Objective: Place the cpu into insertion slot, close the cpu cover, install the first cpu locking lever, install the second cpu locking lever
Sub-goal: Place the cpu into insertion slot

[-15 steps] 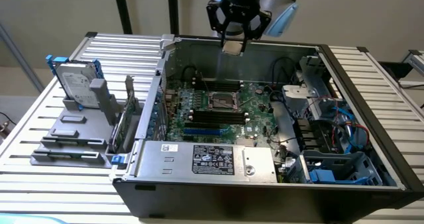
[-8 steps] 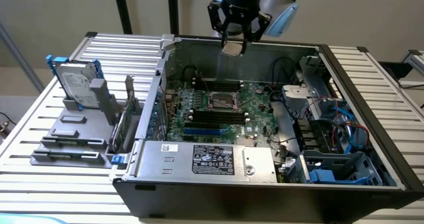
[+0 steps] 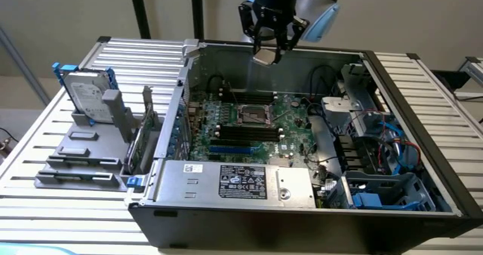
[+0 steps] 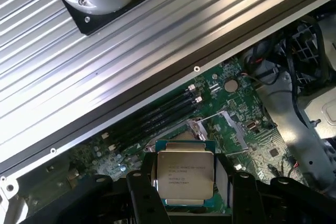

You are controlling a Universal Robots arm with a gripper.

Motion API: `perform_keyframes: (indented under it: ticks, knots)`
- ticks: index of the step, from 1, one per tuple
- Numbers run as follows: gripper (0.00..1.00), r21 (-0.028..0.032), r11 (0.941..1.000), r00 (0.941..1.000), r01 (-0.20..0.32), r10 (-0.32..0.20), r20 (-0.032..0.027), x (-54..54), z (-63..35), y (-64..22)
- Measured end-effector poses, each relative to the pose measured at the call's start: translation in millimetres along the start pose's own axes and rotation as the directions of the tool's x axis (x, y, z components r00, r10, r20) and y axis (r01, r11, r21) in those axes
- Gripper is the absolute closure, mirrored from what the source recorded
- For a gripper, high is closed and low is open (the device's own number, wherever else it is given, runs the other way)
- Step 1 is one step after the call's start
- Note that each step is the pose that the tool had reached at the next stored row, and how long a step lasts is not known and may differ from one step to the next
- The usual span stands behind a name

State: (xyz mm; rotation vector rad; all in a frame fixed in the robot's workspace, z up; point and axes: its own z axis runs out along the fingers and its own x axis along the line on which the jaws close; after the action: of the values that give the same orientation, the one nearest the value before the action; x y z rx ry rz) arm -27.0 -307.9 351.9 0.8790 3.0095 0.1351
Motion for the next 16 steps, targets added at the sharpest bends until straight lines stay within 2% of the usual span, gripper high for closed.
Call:
perform_keyframes:
  ticks: [4, 8, 12, 16]
  knots:
    - [0.45, -0.0016, 0.9974, 0.9974, -0.072, 0.072, 0.0059, 0.0, 1.2, -0.1]
    - [0.45, -0.0038, 0.9895, 0.9894, -0.144, 0.144, 0.0119, -0.1, 2.5, -0.2]
    - [0.45, -0.0064, 0.9766, 0.9765, -0.215, 0.215, 0.0175, -0.1, 3.8, -0.3]
    - [0.45, -0.0095, 0.9582, 0.9580, -0.286, 0.286, 0.0231, -0.1, 5.1, -0.5]
